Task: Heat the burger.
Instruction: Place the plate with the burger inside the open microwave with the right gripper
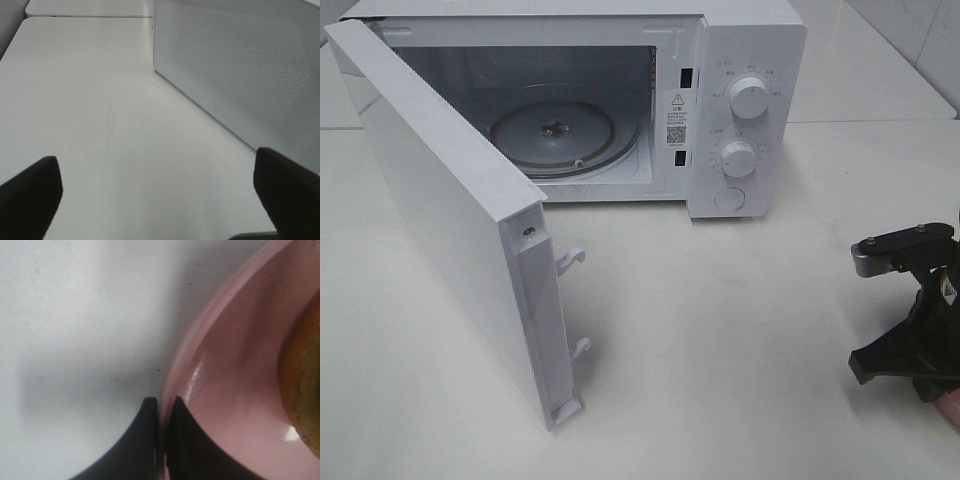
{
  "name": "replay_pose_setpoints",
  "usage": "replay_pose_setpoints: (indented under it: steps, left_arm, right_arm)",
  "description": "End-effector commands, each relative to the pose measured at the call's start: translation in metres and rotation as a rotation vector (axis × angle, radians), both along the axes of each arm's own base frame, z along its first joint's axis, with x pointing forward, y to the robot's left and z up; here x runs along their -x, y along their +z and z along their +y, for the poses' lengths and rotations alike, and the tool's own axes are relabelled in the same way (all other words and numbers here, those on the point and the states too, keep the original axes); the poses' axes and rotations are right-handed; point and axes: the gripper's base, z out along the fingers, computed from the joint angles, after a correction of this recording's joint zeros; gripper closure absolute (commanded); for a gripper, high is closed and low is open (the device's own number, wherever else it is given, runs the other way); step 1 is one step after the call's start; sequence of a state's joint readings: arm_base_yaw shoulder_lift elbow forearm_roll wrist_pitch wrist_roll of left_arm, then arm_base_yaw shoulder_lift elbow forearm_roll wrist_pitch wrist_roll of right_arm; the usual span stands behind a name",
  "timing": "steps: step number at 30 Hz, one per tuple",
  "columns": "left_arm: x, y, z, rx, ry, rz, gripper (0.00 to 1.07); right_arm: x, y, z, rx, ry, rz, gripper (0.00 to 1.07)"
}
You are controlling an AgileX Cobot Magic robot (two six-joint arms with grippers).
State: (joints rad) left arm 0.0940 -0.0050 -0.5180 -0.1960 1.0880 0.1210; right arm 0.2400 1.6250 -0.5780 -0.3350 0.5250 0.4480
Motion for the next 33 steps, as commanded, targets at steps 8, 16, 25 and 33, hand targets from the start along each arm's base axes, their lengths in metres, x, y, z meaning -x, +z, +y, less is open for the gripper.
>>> replay_pose_setpoints:
  steps: [8,16,25,33]
  left_arm:
    - [0.002,0.001,0.0,-0.001,-0.004,-0.031,0.1]
    - [0.002,0.001,0.0,-0.001,-0.004,-0.031,0.1]
    - [0.002,0.001,0.0,-0.001,-0.004,-0.031,0.1]
    - [0.002,0.001,0.0,-0.001,-0.004,-0.031,0.1]
  right_arm:
    - [0.011,0.014,0.009,0.128,0.083,0.012,1.07]
    - [0.019,0.029,0.016,0.247,0.163,-0.009,1.07]
    - [0.031,0.051,0.024,0.288,0.239,-0.056,1.07]
    - [0.046,0.063,0.042,0.293,0.41,-0.075,1.07]
